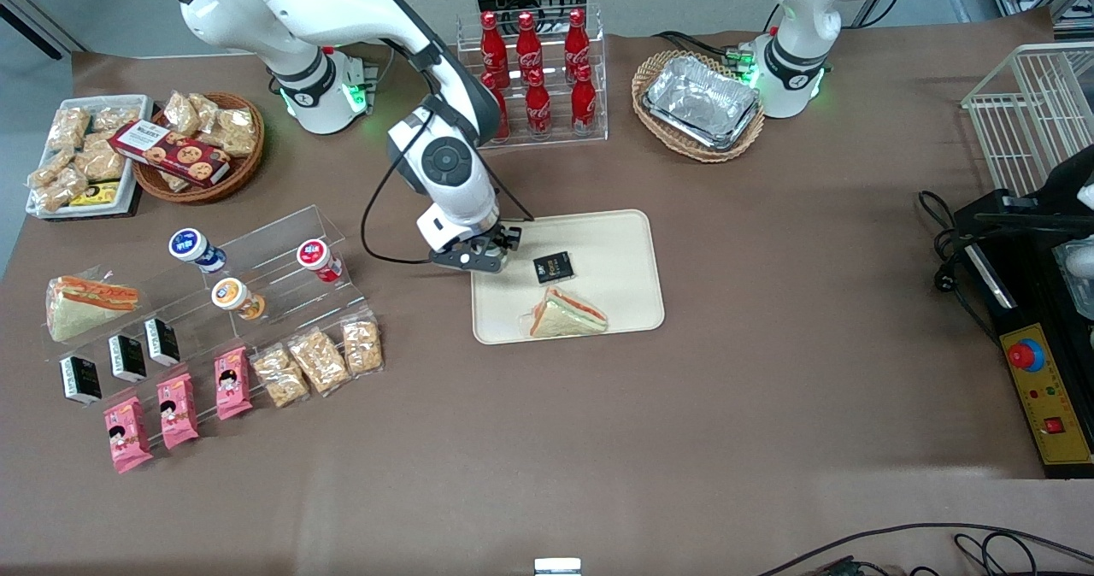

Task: Place green gum on tray
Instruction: 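Lower the green tub onto the tray and open the right gripper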

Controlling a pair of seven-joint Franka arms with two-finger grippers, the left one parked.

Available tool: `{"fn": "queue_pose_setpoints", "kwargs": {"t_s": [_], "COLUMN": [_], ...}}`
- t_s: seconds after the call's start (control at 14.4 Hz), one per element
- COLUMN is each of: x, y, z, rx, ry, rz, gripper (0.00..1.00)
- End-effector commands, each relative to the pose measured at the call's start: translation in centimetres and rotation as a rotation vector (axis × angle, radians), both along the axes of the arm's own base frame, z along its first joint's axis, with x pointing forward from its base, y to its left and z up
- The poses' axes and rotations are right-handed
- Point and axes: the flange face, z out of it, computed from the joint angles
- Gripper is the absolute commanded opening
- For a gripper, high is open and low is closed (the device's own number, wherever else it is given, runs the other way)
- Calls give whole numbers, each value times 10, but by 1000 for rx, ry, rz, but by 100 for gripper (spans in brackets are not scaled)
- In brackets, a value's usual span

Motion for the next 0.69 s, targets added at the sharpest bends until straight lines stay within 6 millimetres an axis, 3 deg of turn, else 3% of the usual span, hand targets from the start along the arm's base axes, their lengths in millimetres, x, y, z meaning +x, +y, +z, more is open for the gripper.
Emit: {"fn": "queue_pose_setpoints", "kwargs": {"t_s": [0.0,0.14,0.48,0.62], "x": [-5,-5,-2,1], "y": [3,3,2,-2], "z": [-11,-11,-7,13], "rx": [13,13,16,25], "ry": [-12,-13,-16,-22], "rz": [-22,-25,-36,-43], "gripper": [56,100,100,100]}}
